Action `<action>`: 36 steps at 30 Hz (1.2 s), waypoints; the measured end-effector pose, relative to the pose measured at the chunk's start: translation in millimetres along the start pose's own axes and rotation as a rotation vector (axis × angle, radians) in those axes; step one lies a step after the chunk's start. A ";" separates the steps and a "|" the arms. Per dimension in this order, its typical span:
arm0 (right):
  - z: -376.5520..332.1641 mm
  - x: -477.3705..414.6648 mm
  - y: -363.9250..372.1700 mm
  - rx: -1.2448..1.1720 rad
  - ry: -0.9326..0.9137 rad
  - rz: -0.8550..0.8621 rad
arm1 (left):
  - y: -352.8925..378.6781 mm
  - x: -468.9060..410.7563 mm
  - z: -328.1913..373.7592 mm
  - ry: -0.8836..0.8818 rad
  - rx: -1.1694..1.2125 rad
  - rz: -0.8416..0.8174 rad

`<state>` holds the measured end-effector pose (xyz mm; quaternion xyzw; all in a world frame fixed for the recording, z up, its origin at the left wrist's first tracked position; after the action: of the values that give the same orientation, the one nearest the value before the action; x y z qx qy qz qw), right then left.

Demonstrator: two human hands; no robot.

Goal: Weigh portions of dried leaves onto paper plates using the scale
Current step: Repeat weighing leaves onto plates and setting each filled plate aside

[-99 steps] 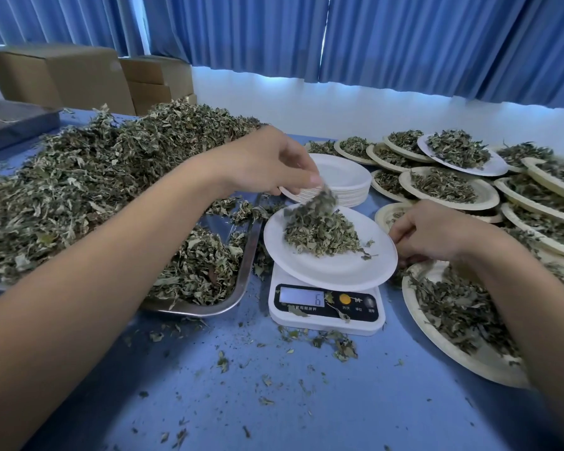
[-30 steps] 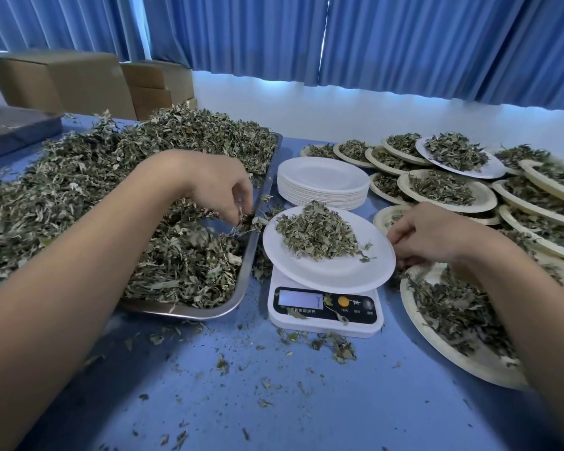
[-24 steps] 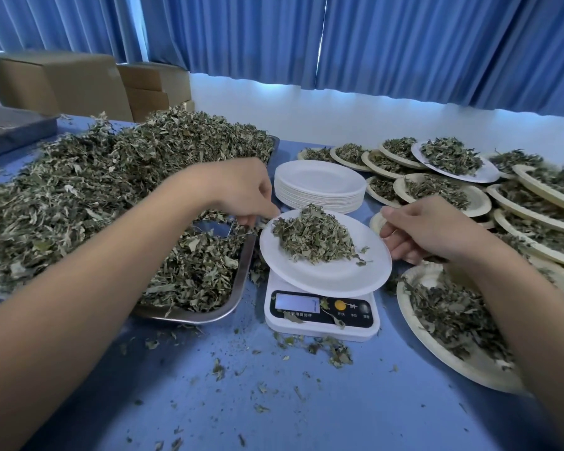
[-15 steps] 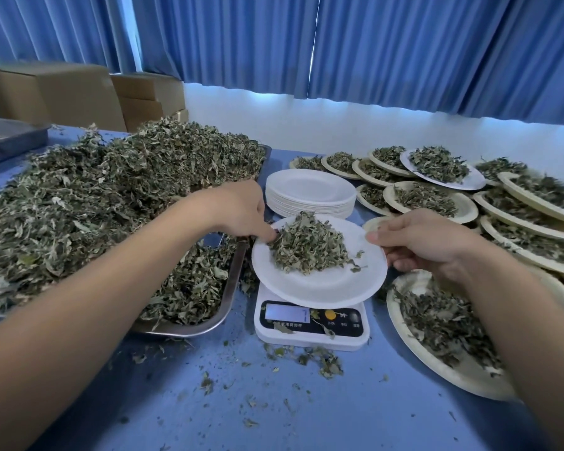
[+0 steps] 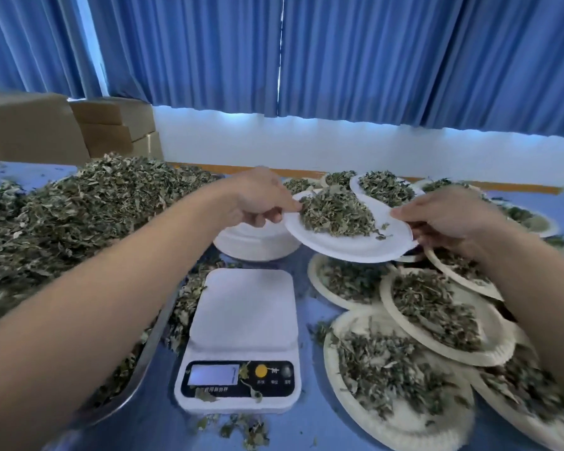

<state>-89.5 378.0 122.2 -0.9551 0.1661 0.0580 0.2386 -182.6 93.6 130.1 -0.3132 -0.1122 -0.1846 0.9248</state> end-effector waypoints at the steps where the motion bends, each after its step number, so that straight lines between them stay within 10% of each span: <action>1: 0.6 -10.1 -14.1 0.070 -0.016 0.044 | 9.8 -11.4 15.9 0.000 0.058 -0.015; 13: 27.2 -138.2 -104.0 0.369 0.075 0.097 | 80.7 -143.1 135.4 -0.053 0.215 0.028; 36: 66.0 -196.6 -91.8 0.602 -0.028 0.104 | 100.4 -190.0 137.7 -0.001 0.008 0.080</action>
<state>-244.3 542.6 141.5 -0.8307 0.2214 0.0314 0.5099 -326.2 304.5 121.9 -0.3140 -0.1005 -0.1468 0.9326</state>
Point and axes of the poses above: each hand's wrist, its own x-axis away from the middle knuckle, its own y-axis out of the palm, z = x × y, the point moved 1 cm from there along -x, towards the middle knuckle, and after that the axes turned 15 degrees about -y, right-handed, at the moved point
